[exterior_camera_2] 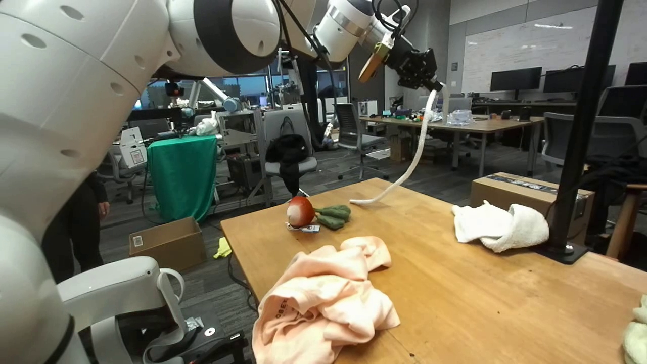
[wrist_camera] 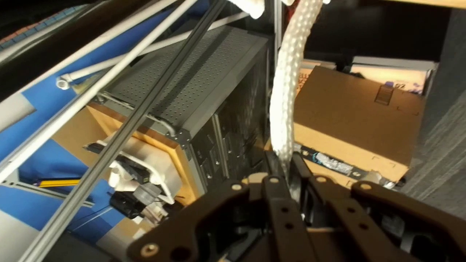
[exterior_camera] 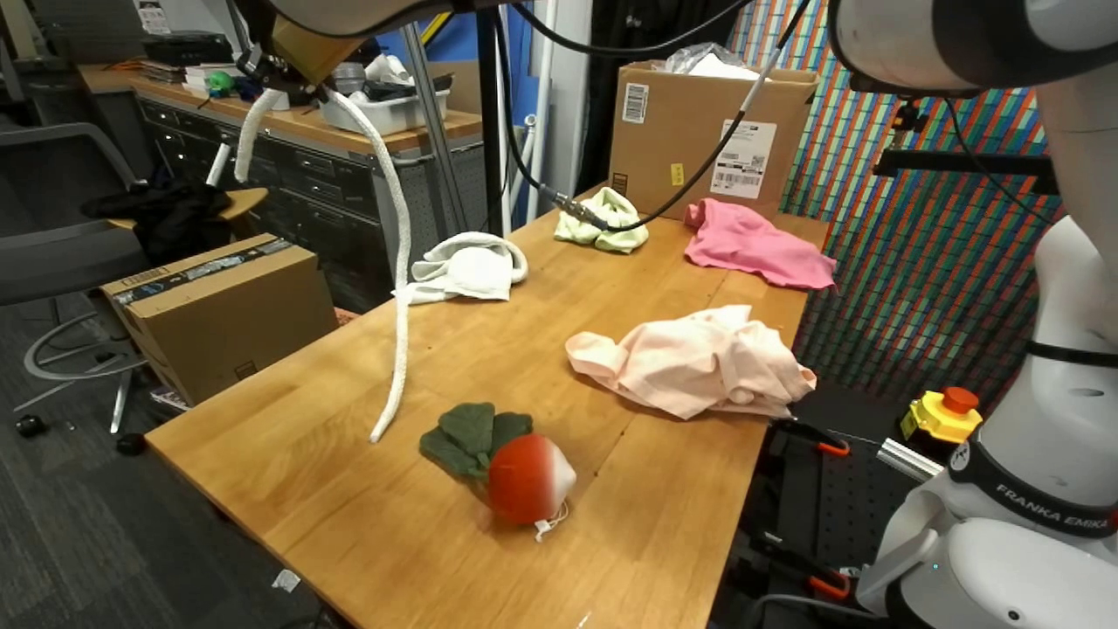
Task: Spread out the clothes and the objects on the table
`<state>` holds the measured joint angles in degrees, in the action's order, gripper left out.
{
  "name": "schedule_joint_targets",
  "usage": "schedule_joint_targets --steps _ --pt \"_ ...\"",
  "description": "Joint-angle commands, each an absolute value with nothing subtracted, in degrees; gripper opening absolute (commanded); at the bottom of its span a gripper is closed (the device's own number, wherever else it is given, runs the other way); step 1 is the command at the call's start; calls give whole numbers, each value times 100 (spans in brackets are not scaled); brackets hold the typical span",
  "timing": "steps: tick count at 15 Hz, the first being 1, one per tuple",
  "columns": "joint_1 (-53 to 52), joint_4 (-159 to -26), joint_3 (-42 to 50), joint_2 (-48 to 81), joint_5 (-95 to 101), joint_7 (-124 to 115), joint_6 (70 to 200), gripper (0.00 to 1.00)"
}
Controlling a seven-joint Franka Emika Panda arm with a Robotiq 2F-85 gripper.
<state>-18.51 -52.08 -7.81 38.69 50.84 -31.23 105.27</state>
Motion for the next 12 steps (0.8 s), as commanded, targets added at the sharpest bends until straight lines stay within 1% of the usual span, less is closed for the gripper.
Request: schedule_joint_targets --steps 1,5,12 --pt "-1603 -4844 -1160 4061 4494 -1953 10575 9" --pt "-1438 -5007 -1405 4058 4095 -805 10523 9" --pt "-1459 -4922 -1362 4394 4153 -63 10524 9"
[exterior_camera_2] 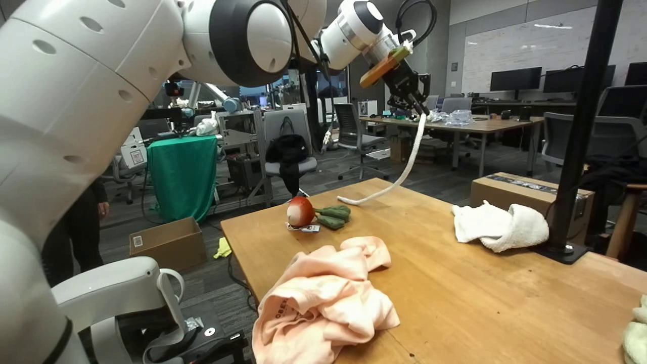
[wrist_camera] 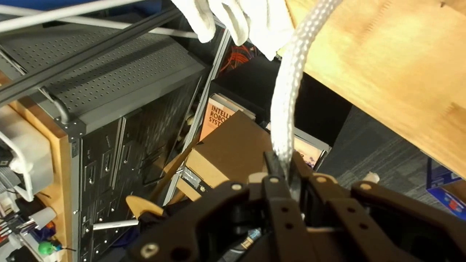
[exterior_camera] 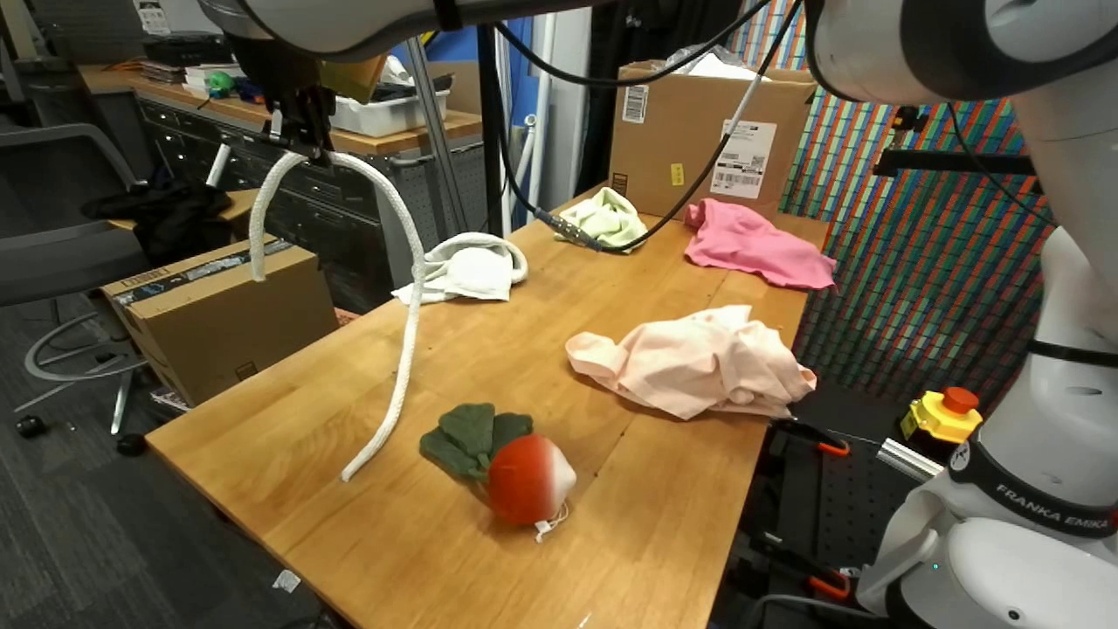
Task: Spread out the clothes and the objects on the table
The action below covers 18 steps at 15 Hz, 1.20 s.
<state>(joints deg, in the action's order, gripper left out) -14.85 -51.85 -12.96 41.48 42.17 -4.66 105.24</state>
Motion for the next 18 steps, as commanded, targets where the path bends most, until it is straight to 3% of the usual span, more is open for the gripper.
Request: schedule_joint_targets --steps 1,12,18 --pt "-1478 -4907 -1364 4487 4160 24 10538 9" --pt "-1366 -4860 -2111 5073 3480 1870 10507 9" --pt "-1484 -4698 -1899 5282 3610 1751 10709 9"
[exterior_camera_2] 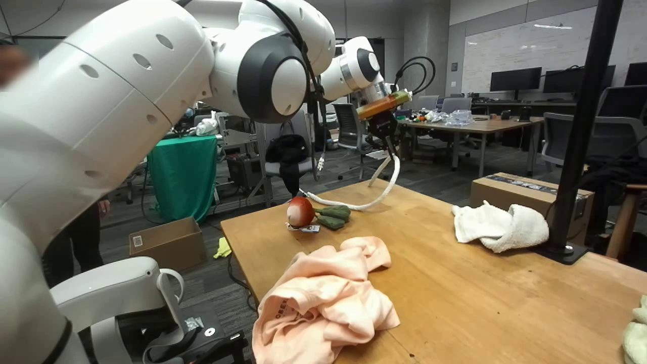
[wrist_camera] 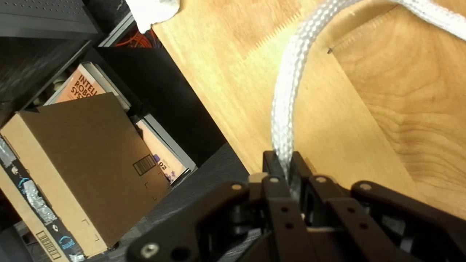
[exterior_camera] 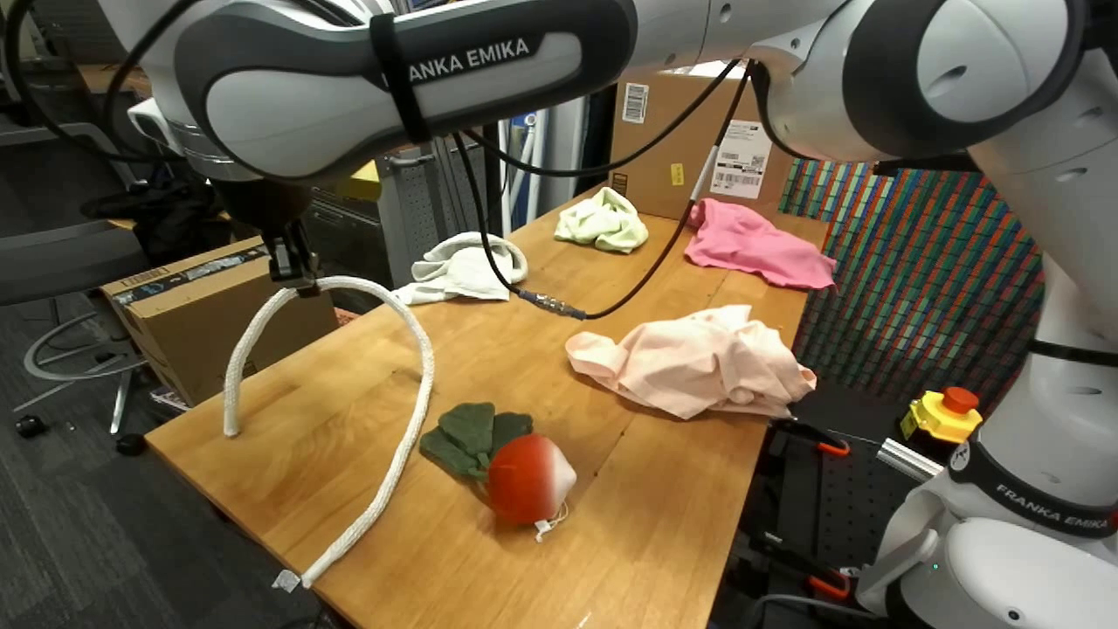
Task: Spread out the clothes and the objects on the table
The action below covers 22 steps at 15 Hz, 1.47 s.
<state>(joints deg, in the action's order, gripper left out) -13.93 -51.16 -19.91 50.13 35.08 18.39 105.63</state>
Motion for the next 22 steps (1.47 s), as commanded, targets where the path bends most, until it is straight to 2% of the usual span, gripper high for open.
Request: schedule_joint_targets --steps 1,7,15,22 --pt "-1529 -4635 -1816 5352 3697 1567 10850 9" --pt "-1799 -4134 -1205 5856 4309 164 11693 9" --pt "-2049 -3392 -568 6283 4470 -1845 11810 9" --pt "-2018 -3673 -940 6071 4139 -805 10919 8"
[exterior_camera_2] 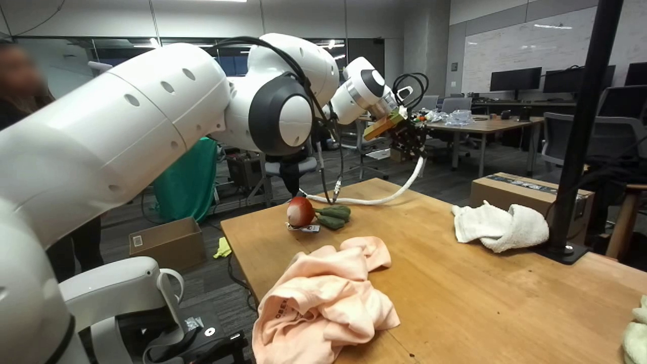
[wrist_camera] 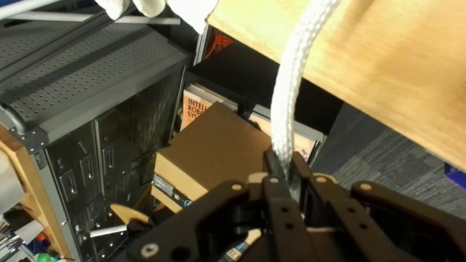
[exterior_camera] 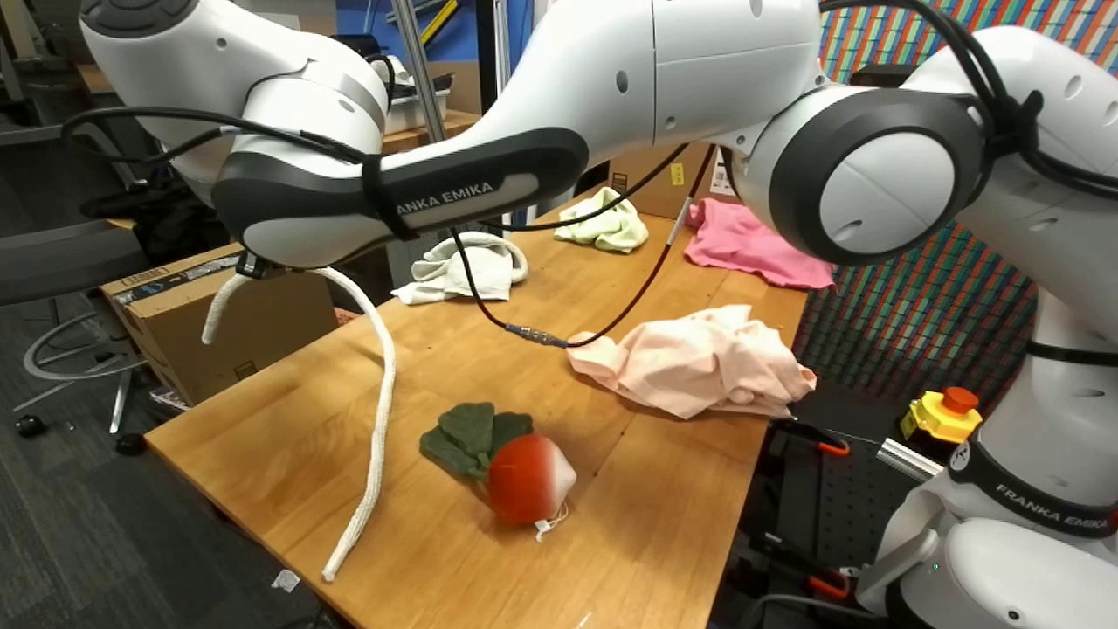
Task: Spread out the clothes and the objects on the table
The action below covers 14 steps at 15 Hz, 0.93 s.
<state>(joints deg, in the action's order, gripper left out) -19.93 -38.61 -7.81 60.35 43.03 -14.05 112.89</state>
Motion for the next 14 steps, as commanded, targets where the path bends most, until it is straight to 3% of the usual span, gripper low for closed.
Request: schedule_joint_targets --steps 1,14 --pt "-2008 -3674 -1007 6055 4107 -551 10761 9" --pt "-1272 -3486 -2023 6134 2942 3048 10136 9"
